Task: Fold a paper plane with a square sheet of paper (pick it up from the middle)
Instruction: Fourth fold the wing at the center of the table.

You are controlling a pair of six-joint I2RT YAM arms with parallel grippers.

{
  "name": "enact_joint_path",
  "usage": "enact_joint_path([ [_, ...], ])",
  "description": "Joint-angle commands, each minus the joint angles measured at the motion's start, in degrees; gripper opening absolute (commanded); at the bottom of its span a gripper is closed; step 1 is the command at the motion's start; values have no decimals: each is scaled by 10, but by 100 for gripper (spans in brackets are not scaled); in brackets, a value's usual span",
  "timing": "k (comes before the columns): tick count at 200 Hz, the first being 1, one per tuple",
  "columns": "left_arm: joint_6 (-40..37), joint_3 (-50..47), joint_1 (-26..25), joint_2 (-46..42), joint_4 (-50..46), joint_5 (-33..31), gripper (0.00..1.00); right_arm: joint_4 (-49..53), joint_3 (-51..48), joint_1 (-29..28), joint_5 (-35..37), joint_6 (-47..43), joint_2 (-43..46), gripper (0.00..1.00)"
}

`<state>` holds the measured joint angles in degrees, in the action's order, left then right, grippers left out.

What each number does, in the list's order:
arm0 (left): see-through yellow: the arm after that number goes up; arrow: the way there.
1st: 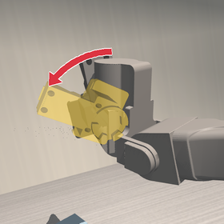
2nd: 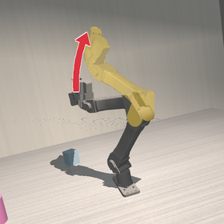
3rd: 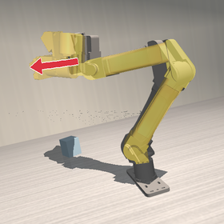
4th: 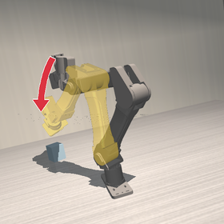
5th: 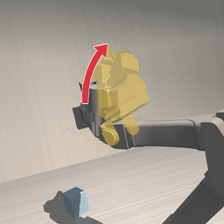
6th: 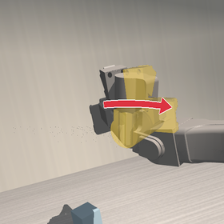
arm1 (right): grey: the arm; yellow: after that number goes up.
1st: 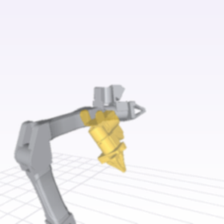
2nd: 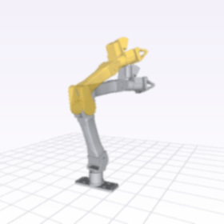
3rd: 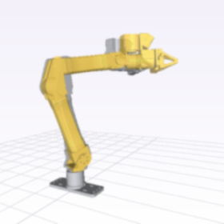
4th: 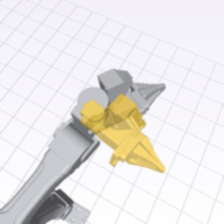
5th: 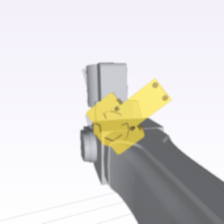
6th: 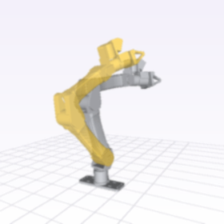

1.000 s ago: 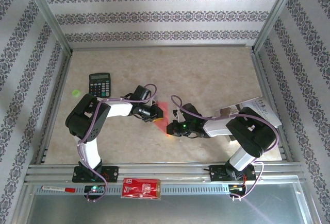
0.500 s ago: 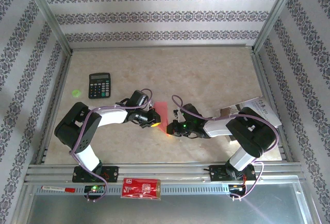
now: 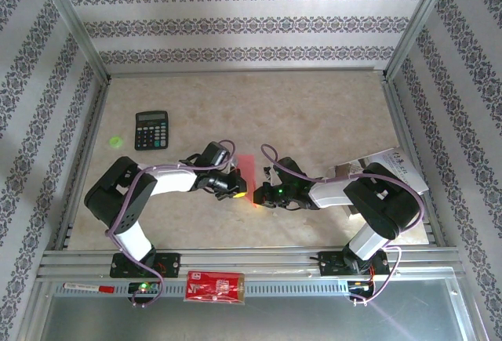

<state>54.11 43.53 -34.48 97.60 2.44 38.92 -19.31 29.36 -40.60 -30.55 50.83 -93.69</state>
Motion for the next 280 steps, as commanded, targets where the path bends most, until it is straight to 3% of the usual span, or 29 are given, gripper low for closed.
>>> enact_joint_path([
  [1, 20, 16, -12, 14, 29, 9, 0, 115, -29, 1, 48, -15, -43, 0],
  [100, 12, 37, -19, 62, 21, -11, 0, 132, -34, -1, 53, -13, -41, 0],
  [245, -54, 96, 39, 89, -38, 3, 0, 158, -42, -1, 55, -22, -48, 0],
  [280, -47, 78, 39, 89, -26, 2, 0, 132, -34, 5, 17, -41, 9, 0],
])
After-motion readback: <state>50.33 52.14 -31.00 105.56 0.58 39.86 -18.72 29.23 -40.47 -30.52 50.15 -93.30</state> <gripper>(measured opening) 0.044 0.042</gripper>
